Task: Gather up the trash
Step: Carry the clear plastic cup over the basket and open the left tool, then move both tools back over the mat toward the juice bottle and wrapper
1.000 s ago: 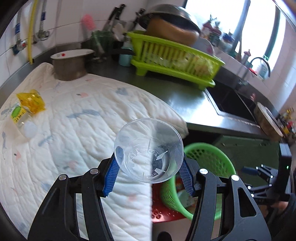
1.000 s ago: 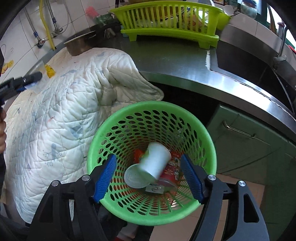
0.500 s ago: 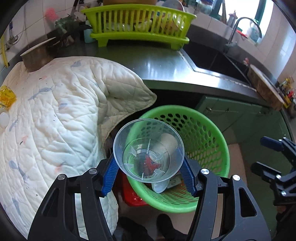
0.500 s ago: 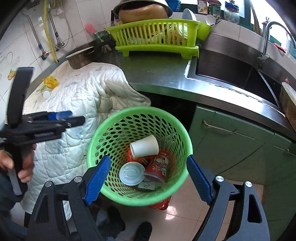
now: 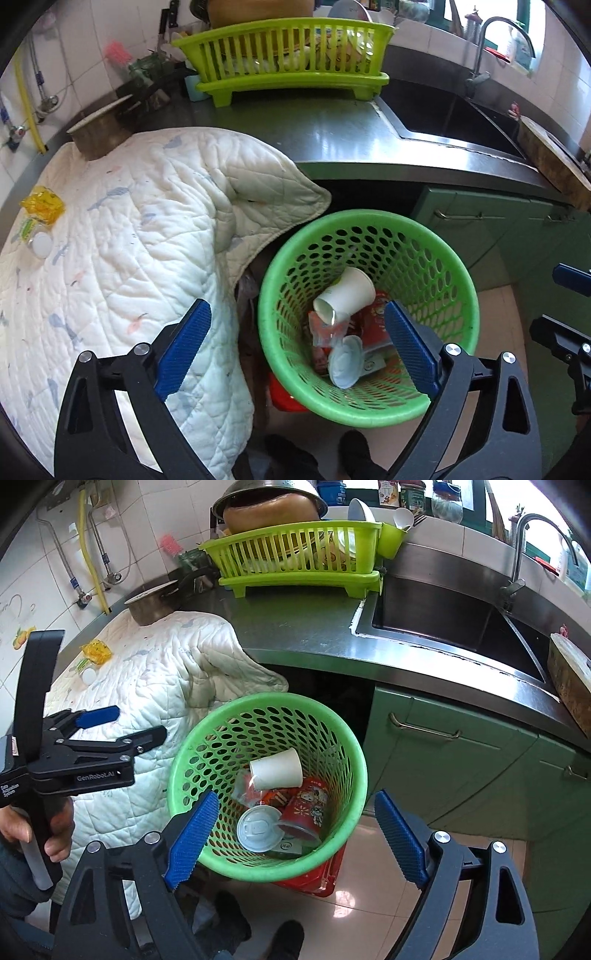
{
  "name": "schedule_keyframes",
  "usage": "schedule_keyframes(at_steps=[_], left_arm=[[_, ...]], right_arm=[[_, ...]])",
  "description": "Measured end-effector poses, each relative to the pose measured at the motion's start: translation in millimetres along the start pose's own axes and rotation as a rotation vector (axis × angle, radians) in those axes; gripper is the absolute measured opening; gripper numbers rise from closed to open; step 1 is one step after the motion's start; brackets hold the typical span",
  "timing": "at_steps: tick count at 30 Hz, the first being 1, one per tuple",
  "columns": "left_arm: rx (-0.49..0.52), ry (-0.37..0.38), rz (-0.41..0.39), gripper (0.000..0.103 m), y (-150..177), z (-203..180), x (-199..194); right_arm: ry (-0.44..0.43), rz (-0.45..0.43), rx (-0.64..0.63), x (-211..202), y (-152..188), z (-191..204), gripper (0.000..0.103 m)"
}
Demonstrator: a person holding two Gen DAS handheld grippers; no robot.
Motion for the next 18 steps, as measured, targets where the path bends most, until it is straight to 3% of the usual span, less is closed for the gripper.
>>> schedule_keyframes(at_steps=[7,15,18], left_arm=[[-0.051,-0.128,-0.053,0.096,0.2,19.2,-16.6],[-0.089,-0.327,-0.099,0.098,0.5,47.3,-30.7],[-0.108,-0.344,-0.095,0.098,0.7,60.6,-34.0]], right_arm=[[0.005,0.003,-0.006,1.7,-7.5,3.2,0.085],[0.007,0.006,-0.040,4.4,-18.7,19.9,0.086],[0.002,0.002,-0.059,5.2,-24.5,30.5,0.086]])
Point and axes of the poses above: each gripper's, at about its wrist camera, not at the fingertips, and x roughly the way its jaws point, z to its left, y to its underside, the point moved 3 cm from there along x, roughly the way its jaws point, and after that the axes turned 11 degrees about z, right-handed, at the moved point
